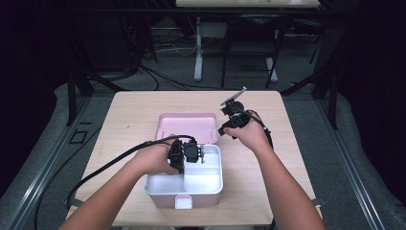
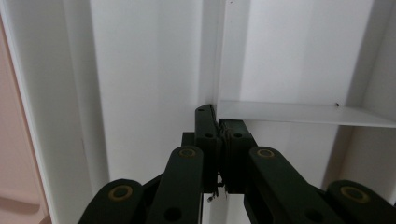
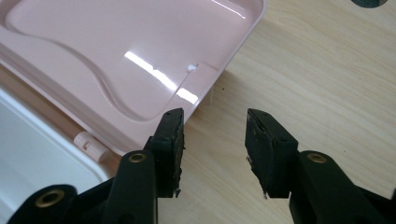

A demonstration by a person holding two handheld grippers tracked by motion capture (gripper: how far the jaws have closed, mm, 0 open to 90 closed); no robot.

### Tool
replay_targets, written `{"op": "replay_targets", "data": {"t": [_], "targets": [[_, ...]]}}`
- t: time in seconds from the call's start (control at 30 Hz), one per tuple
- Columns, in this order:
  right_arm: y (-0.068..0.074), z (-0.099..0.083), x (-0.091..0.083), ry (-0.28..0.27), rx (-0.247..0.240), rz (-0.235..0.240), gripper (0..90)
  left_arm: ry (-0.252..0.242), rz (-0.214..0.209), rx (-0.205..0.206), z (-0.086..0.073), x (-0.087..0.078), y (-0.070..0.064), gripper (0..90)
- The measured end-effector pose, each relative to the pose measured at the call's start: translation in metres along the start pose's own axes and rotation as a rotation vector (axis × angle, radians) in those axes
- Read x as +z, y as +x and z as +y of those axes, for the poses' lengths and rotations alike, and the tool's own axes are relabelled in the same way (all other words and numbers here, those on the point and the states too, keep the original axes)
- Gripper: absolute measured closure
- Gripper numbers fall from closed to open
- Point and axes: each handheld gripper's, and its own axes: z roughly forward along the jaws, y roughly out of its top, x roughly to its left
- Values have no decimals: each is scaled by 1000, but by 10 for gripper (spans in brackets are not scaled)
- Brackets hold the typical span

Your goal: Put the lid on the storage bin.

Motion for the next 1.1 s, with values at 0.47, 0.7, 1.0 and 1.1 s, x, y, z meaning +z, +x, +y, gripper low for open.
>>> {"op": "replay_targets", "data": {"t": [0.47, 0.7, 1.0, 1.1], "targets": [[-5, 18, 18, -13, 126, 7, 627, -1, -1, 3, 0, 0, 0, 874], [1, 28, 29, -5, 146, -16, 702, -2, 3, 6, 0, 0, 0, 874], [-4, 38, 42, 53, 215, -37, 771, -1, 8, 3, 0, 0, -1, 873], [-6, 39, 46, 38, 251, -32, 771, -3, 5, 4, 0, 0, -1, 874]]}}
